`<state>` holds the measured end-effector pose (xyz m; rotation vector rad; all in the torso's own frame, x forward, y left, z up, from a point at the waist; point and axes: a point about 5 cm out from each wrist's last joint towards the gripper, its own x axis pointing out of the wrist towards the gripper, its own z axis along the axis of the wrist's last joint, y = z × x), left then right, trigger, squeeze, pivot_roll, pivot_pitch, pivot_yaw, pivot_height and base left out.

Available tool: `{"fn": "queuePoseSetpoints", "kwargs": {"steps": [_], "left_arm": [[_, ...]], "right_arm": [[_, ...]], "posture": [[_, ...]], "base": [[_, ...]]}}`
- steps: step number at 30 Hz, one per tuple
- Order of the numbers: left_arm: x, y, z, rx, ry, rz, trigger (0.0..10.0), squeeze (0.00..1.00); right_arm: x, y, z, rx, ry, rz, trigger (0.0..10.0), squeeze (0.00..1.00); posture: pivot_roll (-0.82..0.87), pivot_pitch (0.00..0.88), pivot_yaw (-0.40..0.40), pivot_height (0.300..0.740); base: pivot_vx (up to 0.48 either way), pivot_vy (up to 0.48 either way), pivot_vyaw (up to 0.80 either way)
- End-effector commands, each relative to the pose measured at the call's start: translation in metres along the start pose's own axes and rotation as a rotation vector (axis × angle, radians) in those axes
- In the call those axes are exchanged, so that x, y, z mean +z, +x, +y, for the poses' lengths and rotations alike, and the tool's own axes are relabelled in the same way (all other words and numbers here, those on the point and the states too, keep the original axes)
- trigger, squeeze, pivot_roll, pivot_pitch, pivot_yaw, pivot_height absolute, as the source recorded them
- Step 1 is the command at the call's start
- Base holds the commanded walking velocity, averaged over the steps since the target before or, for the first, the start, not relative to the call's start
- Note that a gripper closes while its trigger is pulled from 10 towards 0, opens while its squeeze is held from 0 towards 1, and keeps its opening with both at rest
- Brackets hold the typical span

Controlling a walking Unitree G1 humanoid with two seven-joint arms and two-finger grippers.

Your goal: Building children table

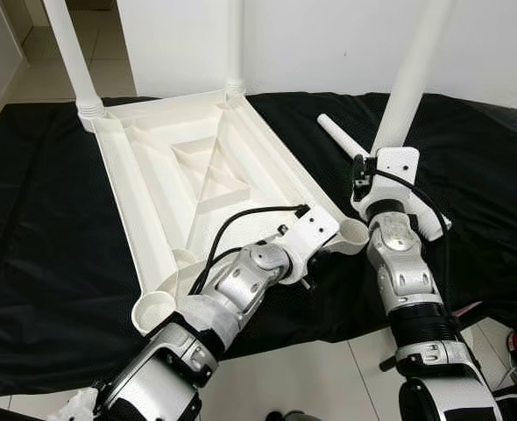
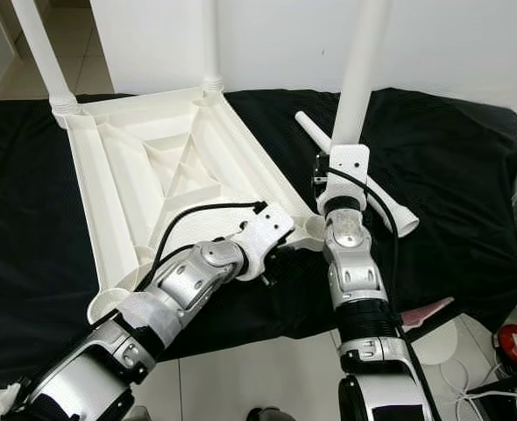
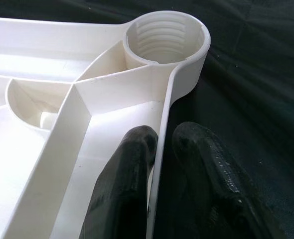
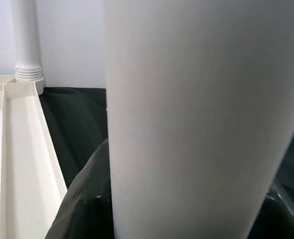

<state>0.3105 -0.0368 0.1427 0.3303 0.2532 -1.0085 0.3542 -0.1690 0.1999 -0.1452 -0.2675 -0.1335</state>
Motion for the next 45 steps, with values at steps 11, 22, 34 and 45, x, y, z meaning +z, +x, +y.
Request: {"fn": "queuePoseSetpoints", "kwargs": {"steps": [11, 22, 34, 45], "left_arm": [[0.001, 0.000, 0.001, 0.004, 0.046, 0.018, 10.0, 0.00], [-0.004, -0.018, 0.006, -0.094, 0.227, 0.015, 10.0, 0.00], [-0.034, -0.073, 0.026, -0.261, 0.376, 0.085, 10.0, 0.00], [-0.028, -0.079, 0.026, -0.276, 0.329, 0.059, 10.0, 1.00]], "right_arm": [[0.005, 0.003, -0.001, -0.012, 0.000, -0.023, 10.0, 0.00], [0.005, 0.005, 0.004, -0.001, 0.001, -0.025, 10.0, 0.00], [0.005, 0.006, 0.006, 0.010, 0.002, -0.026, 10.0, 0.00], [0.003, 0.005, 0.014, 0.059, 0.010, -0.020, 10.0, 0.00]], "posture": [[0.04, 0.062, -0.025, 0.740], [0.05, 0.037, -0.029, 0.740], [0.06, 0.023, -0.034, 0.740], [0.06, 0.020, -0.042, 0.740]], "base": [[0.000, 0.000, 0.00], [0.000, 0.000, 0.00], [0.000, 0.000, 0.00], [0.000, 0.000, 0.00]]}}
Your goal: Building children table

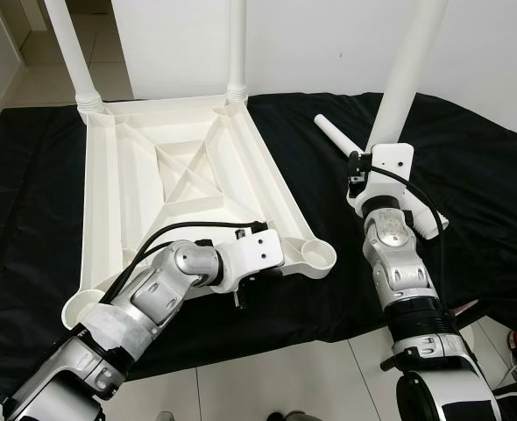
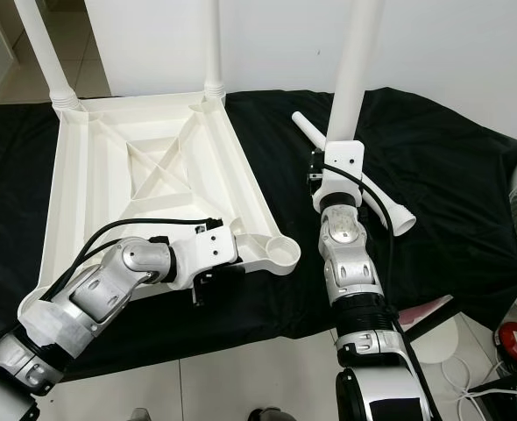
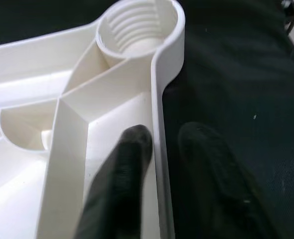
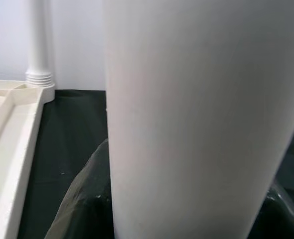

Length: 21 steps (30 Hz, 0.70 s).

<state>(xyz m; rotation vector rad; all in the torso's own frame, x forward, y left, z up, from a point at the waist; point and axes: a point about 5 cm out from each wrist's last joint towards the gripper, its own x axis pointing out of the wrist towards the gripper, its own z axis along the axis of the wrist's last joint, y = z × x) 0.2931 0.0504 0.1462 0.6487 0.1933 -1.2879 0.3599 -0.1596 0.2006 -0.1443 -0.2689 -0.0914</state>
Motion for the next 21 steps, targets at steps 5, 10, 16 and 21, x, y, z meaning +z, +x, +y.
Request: {"fn": "queuePoseSetpoints", "kwargs": {"steps": [5, 10, 16, 21], "left_arm": [[0.014, -0.002, 0.000, -0.005, -0.011, -0.074, 10.0, 0.00], [0.025, -0.006, 0.002, 0.035, -0.070, -0.182, 10.0, 0.00], [0.026, -0.014, 0.006, 0.153, -0.146, -0.265, 10.0, 0.00], [0.020, -0.019, 0.002, 0.201, -0.188, -0.278, 10.0, 0.00]], "right_arm": [[-0.003, -0.002, 0.008, 0.060, 0.029, 0.005, 10.0, 0.00], [-0.008, -0.012, 0.015, 0.139, 0.055, 0.009, 10.0, 0.00], [-0.012, -0.029, 0.024, 0.286, 0.105, -0.015, 10.0, 0.00], [-0.011, -0.040, 0.029, 0.360, 0.162, -0.031, 10.0, 0.00]], "posture": [[0.06, 0.026, -0.045, 0.740], [0.06, 0.040, -0.047, 0.740], [0.07, 0.058, -0.051, 0.740], [0.07, 0.074, -0.055, 0.740]], "base": [[0.000, 0.000, 0.00], [0.000, 0.000, 0.00], [0.000, 0.000, 0.00], [0.000, 0.000, 0.00]]}}
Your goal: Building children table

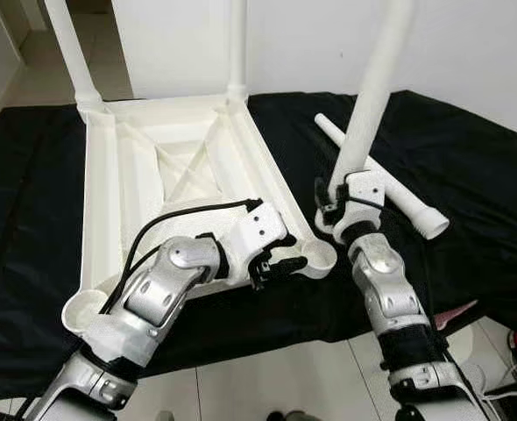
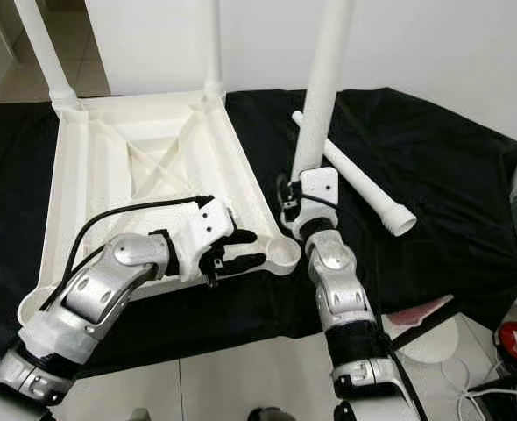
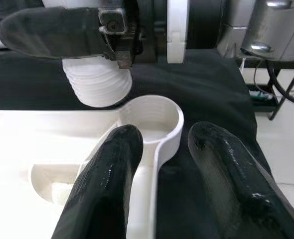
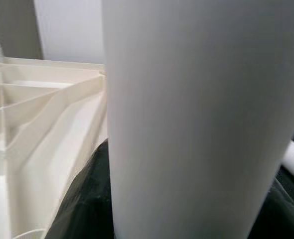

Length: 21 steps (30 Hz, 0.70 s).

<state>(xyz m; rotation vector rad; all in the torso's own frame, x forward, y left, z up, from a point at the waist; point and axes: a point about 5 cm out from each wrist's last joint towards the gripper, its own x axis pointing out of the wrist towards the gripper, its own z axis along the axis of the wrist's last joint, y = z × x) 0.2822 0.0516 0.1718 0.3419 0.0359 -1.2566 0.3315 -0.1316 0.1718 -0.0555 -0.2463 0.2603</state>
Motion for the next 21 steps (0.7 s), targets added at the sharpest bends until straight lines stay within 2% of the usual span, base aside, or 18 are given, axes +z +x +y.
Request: {"fn": "queuePoseSetpoints", "kwargs": {"steps": [1, 6, 11, 14, 16, 21], "left_arm": [[-0.004, -0.007, 0.001, 0.124, -0.048, -0.011, 10.0, 0.00], [-0.004, -0.013, -0.003, 0.123, -0.065, -0.021, 10.0, 0.00], [-0.001, -0.015, -0.006, 0.175, -0.117, -0.054, 10.0, 0.00], [-0.001, -0.015, -0.007, 0.194, -0.102, -0.053, 10.0, 0.00], [-0.004, -0.017, -0.010, 0.201, -0.110, -0.052, 10.0, 0.00], [-0.003, -0.018, -0.010, 0.197, -0.112, -0.061, 10.0, 0.00]], "right_arm": [[0.005, -0.007, 0.005, 0.046, 0.044, -0.043, 10.0, 0.00], [0.006, -0.013, 0.008, 0.073, 0.065, -0.059, 10.0, 0.00], [0.007, -0.028, 0.012, 0.109, 0.101, -0.073, 10.0, 0.00], [0.007, -0.032, 0.013, 0.111, 0.110, -0.073, 10.0, 0.00], [-0.003, -0.048, 0.013, 0.129, 0.114, -0.028, 10.0, 0.00], [-0.013, -0.055, 0.010, 0.125, 0.114, 0.011, 10.0, 0.00]], "posture": [[0.07, 0.076, -0.057, 0.740], [0.08, 0.080, -0.059, 0.740], [0.08, 0.083, -0.063, 0.740], [0.08, 0.086, -0.067, 0.740], [0.07, 0.089, -0.068, 0.740], [0.07, 0.090, -0.065, 0.740]], "base": [[0.000, 0.000, 0.00], [0.000, 0.000, 0.00], [0.000, 0.000, 0.00], [0.000, 0.000, 0.00], [0.000, 0.000, 0.00], [0.000, 0.000, 0.00]]}}
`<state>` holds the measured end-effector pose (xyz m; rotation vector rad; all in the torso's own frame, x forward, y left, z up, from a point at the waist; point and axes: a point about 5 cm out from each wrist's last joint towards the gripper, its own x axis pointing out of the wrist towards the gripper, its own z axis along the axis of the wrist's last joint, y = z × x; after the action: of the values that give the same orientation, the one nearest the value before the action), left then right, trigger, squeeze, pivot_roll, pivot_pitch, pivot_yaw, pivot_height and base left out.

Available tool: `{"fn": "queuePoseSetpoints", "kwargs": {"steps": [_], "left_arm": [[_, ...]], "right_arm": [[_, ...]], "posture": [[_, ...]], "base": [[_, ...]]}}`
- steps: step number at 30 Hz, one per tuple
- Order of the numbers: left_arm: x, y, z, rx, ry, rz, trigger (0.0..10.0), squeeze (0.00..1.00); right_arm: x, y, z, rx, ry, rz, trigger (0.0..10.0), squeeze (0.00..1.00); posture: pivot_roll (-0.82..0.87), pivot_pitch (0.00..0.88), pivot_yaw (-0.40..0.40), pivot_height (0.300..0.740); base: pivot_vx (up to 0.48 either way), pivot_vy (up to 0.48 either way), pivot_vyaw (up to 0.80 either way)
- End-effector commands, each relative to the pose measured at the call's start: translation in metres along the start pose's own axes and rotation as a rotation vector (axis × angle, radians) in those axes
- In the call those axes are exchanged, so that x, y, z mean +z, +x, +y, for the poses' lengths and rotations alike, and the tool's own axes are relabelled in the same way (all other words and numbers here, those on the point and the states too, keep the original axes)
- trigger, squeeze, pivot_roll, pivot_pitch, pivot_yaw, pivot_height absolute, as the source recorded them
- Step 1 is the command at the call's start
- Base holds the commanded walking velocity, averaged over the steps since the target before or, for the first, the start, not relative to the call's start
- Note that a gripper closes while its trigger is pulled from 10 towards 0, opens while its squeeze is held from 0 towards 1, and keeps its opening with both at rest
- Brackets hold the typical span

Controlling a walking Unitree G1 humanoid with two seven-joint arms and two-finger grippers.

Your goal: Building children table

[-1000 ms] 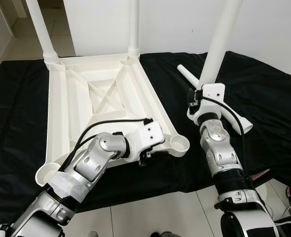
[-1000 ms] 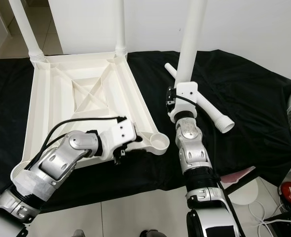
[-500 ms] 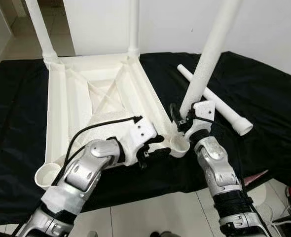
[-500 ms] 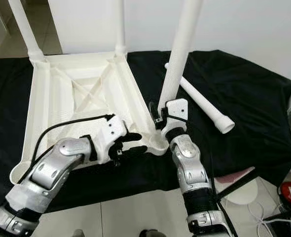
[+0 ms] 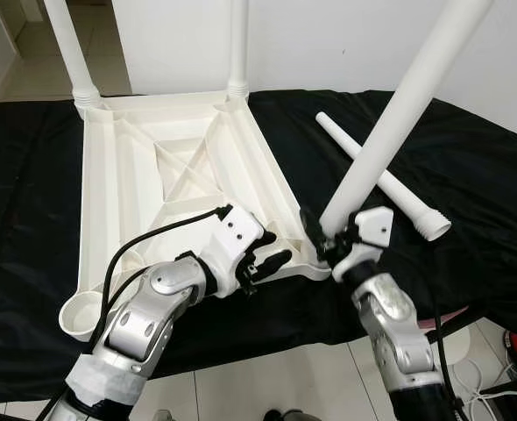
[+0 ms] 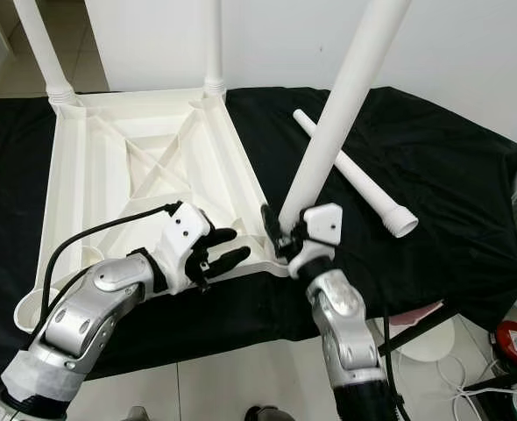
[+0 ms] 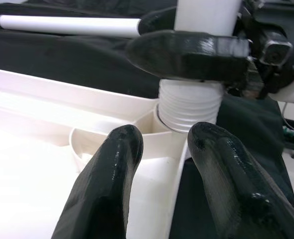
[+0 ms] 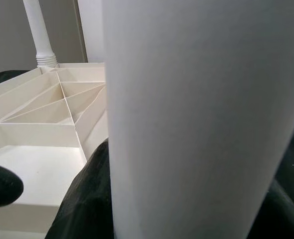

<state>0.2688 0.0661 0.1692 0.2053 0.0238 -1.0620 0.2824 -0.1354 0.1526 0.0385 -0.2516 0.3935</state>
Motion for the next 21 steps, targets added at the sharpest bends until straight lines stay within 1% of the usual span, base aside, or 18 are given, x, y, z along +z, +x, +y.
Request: {"fn": "queuePoseSetpoints", "kwargs": {"steps": [1, 3, 5, 7, 9, 11, 12, 14, 17, 21], "left_arm": [[0.001, -0.001, -0.001, -0.014, -0.005, -0.001, 10.0, 0.00], [0.002, -0.002, 0.000, -0.016, -0.012, -0.005, 10.0, 0.00], [0.002, -0.003, 0.001, -0.028, -0.066, -0.007, 10.0, 0.00], [0.002, -0.003, 0.001, -0.028, -0.066, -0.007, 10.0, 0.00], [0.002, -0.003, 0.001, -0.029, -0.095, -0.004, 10.0, 0.00], [0.001, -0.004, 0.001, -0.023, -0.091, 0.002, 10.0, 0.00], [0.001, -0.004, 0.001, -0.023, -0.091, 0.002, 10.0, 0.00], [0.001, -0.005, 0.001, -0.017, -0.080, 0.009, 10.0, 0.00], [0.001, -0.006, 0.001, -0.014, -0.079, 0.010, 10.0, 0.00], [0.002, -0.007, 0.004, 0.005, -0.081, 0.007, 10.0, 0.00]], "right_arm": [[-0.009, -0.006, -0.002, -0.003, 0.007, 0.044, 10.0, 0.00], [-0.011, -0.007, -0.005, -0.012, 0.012, 0.054, 10.0, 0.00], [-0.016, -0.007, -0.007, -0.018, 0.023, 0.073, 10.0, 0.00], [-0.016, -0.007, -0.007, -0.018, 0.023, 0.073, 10.0, 0.00], [-0.020, -0.006, -0.007, -0.007, 0.021, 0.088, 10.0, 0.00], [-0.023, -0.004, -0.005, 0.023, -0.008, 0.105, 10.0, 0.00], [-0.023, -0.004, -0.005, 0.023, -0.008, 0.105, 10.0, 0.00], [-0.026, -0.004, -0.004, 0.057, -0.052, 0.123, 10.0, 0.00], [-0.027, -0.004, -0.004, 0.064, -0.059, 0.128, 10.0, 0.00], [-0.033, -0.008, -0.002, 0.133, -0.101, 0.158, 10.0, 0.00]], "posture": [[0.07, 0.090, -0.065, 0.740], [0.06, 0.089, -0.064, 0.740], [0.07, 0.086, -0.063, 0.740], [0.07, 0.086, -0.063, 0.740], [0.07, 0.088, -0.063, 0.740], [0.07, 0.082, -0.061, 0.740], [0.07, 0.082, -0.061, 0.740], [0.07, 0.078, -0.063, 0.740], [0.07, 0.077, -0.062, 0.740], [0.08, 0.069, -0.061, 0.740]], "base": [[0.000, 0.000, 0.00], [0.000, 0.000, 0.00], [0.000, 0.000, 0.00], [0.000, 0.000, 0.00], [0.000, 0.000, 0.00], [0.000, 0.000, 0.00], [0.000, 0.000, 0.00], [0.000, 0.000, 0.00], [0.000, 0.000, 0.00], [0.000, 0.000, 0.00]]}}
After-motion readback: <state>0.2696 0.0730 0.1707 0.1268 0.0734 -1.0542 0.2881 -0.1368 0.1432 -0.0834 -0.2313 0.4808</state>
